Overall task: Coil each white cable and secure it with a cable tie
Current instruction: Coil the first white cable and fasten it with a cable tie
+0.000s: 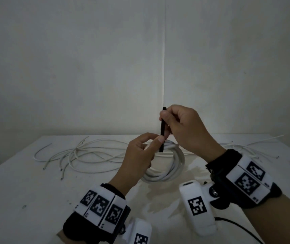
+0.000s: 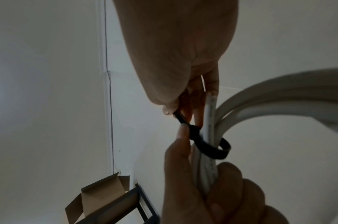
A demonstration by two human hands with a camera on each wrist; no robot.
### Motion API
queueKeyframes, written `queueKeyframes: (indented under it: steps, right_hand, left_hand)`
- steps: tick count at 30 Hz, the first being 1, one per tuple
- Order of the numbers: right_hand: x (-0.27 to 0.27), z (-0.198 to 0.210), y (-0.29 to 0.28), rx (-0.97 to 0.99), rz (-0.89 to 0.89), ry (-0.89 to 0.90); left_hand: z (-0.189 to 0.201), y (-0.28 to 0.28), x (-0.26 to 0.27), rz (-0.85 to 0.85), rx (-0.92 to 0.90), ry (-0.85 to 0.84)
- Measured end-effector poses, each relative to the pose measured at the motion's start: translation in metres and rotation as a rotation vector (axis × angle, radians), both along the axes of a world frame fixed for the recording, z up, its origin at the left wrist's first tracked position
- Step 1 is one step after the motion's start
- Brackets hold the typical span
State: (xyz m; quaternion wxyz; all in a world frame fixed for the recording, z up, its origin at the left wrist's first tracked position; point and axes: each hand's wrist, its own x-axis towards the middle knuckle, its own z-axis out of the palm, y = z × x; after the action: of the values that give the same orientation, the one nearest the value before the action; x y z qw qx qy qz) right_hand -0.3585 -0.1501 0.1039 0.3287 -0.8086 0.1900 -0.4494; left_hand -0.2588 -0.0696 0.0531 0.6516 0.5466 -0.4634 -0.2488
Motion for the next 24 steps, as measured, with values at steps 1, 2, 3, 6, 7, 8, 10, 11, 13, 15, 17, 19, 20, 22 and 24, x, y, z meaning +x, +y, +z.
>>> queueKeyframes:
  steps: [1,2,3,6,7,8,10,11,13,15,17,19,20,22,24]
  right_hand:
    - [0.0,0.0,0.0,0.013,-0.004,-0.007]
    - [0.0,-0.001,0.0,0.026,-0.001,-0.013]
    - [0.0,-0.002,0.0,0.042,0.018,-0.018]
    - [-0.002,-0.006,0.002,0.122,0.143,0.039]
    - [-0.003,-0.009,0.002,0.124,0.168,0.078]
    - [-0.004,-0.011,0.004,0.104,0.171,0.101]
    - [-0.005,-0.014,0.005,0.051,0.133,0.083]
    - [-0.004,-0.015,0.005,0.025,0.108,0.066]
    - [-0.004,-0.016,0.006,-0.049,0.06,0.055]
    - [-0.005,-0.016,0.007,-0.133,0.011,0.066]
    - [-0.004,-0.015,0.008,-0.173,-0.037,0.059]
    - [-0.003,-0.015,0.008,-0.154,-0.091,0.038]
    - [-0.002,-0.015,0.007,-0.127,-0.108,0.028]
    - [0.001,-0.015,0.007,-0.06,-0.127,0.011]
    - [0.002,-0.015,0.007,-0.013,-0.131,-0.01]
  left_hand:
    - [0.0,0.0,0.0,0.0,-0.002,-0.012]
    - [0.0,0.0,0.001,-0.004,0.0,-0.026]
    - [-0.001,0.001,0.002,-0.007,0.003,-0.041]
    - [-0.002,0.004,0.007,0.018,-0.008,-0.045]
    - [-0.003,0.005,0.007,0.028,-0.015,-0.034]
    - [-0.003,0.006,0.007,0.033,-0.021,-0.027]
    - [-0.001,0.006,0.005,0.025,-0.026,-0.034]
    - [0.0,0.006,0.004,0.021,-0.025,-0.043]
    - [0.001,0.004,0.002,0.02,-0.024,-0.052]
    - [0.001,0.002,0.001,0.024,-0.027,-0.065]
    - [0.001,0.002,-0.002,0.023,-0.034,-0.101]
    - [0.001,0.001,-0.005,0.02,-0.051,-0.133]
    - [0.001,0.001,-0.006,0.021,-0.058,-0.14]
    - [0.001,0.0,-0.008,0.029,-0.062,-0.15]
    - [0.002,0.0,-0.008,0.034,-0.054,-0.158]
